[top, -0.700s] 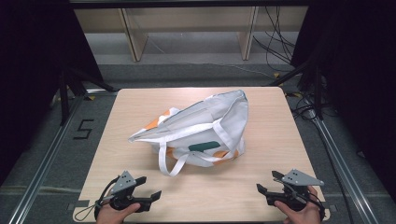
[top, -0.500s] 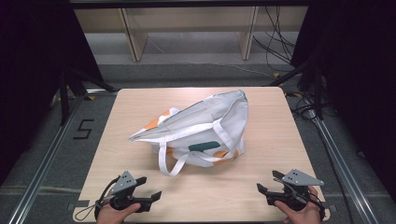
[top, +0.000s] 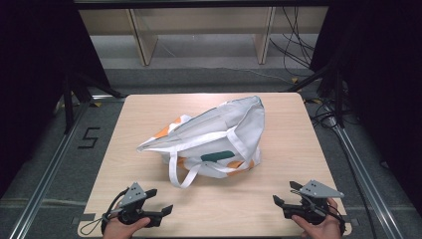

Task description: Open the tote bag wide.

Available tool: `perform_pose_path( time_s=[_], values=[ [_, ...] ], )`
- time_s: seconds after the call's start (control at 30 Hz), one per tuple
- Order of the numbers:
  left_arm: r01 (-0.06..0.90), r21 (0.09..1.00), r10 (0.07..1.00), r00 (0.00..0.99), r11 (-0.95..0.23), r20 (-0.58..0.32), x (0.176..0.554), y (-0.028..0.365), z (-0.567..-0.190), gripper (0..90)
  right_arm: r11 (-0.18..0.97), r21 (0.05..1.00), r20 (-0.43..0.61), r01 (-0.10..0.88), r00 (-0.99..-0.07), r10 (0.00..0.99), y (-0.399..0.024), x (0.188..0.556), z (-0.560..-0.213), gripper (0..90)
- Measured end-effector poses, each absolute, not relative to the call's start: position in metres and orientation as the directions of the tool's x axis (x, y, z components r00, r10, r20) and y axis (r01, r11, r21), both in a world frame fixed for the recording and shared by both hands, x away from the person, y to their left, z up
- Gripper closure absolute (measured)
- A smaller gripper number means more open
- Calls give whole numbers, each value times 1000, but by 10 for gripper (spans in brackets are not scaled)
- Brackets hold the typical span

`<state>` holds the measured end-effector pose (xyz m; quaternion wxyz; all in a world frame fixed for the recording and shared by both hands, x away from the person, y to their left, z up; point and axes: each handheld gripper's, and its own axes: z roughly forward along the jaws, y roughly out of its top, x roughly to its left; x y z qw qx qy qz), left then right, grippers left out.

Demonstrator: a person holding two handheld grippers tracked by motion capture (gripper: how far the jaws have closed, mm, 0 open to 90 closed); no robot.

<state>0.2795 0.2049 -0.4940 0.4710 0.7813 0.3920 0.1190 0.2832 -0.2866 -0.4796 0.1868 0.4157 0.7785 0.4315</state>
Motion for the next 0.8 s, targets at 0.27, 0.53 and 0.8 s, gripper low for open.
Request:
perform_pose_path(
  time_s=[0.27,0.53,0.8],
  values=[
    [484,837,713,679,-258,-173,283,207,-487,171,280,828,93,486,-612,786,-280,289,-475,352],
    [460,845,685,709,-272,-165,290,208,-480,244,279,849,103,449,-659,745,-279,301,-459,430],
    [420,853,646,751,-309,-135,304,211,-460,725,272,889,74,368,-703,707,-265,319,-422,707]
  ],
)
